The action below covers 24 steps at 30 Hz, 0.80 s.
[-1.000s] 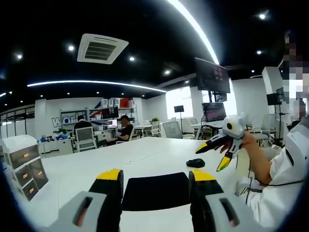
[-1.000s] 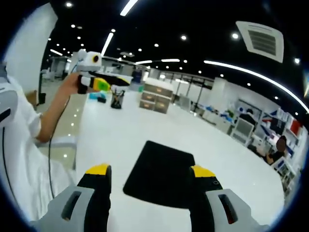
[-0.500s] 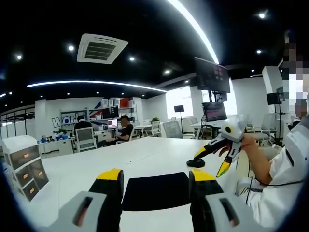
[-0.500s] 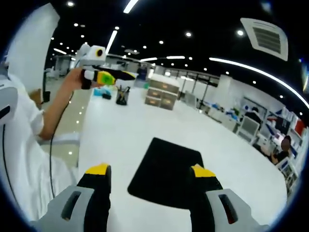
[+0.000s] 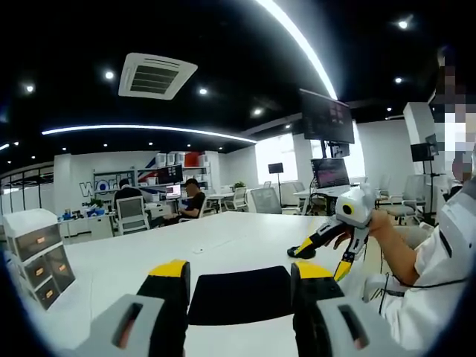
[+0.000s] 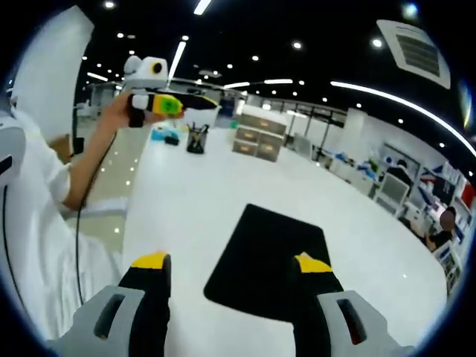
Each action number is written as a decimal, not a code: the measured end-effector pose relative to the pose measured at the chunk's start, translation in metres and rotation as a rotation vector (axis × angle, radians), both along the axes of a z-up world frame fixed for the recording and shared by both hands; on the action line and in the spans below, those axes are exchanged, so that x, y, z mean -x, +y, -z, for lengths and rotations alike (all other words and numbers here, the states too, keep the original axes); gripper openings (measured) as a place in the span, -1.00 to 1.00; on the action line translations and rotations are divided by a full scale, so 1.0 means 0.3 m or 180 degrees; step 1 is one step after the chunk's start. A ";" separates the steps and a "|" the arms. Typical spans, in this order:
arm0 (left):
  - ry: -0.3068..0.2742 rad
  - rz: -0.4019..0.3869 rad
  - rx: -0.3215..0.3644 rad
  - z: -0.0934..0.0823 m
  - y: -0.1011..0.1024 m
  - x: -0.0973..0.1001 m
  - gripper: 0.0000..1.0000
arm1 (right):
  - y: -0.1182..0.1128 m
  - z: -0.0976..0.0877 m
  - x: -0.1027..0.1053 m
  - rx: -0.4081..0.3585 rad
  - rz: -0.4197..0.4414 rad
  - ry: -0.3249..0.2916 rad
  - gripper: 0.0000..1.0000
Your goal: Arrange the mouse and mouse pad neatly on the desk surface
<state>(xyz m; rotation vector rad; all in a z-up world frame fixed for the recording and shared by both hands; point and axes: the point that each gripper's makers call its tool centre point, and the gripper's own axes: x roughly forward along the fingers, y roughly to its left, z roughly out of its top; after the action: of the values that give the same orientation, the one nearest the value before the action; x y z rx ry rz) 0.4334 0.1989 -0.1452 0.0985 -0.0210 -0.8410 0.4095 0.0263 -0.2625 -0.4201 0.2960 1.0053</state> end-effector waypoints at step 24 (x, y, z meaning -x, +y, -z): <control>0.0017 -0.0002 0.0014 0.002 0.004 -0.004 0.09 | 0.032 0.149 -0.009 0.0195 -0.0079 0.0353 0.23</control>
<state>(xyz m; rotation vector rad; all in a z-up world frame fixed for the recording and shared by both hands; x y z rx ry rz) 0.4345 0.2000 -0.1459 0.0921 -0.0179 -0.8405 0.4123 0.0359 -0.3072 -0.4249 0.4231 1.0477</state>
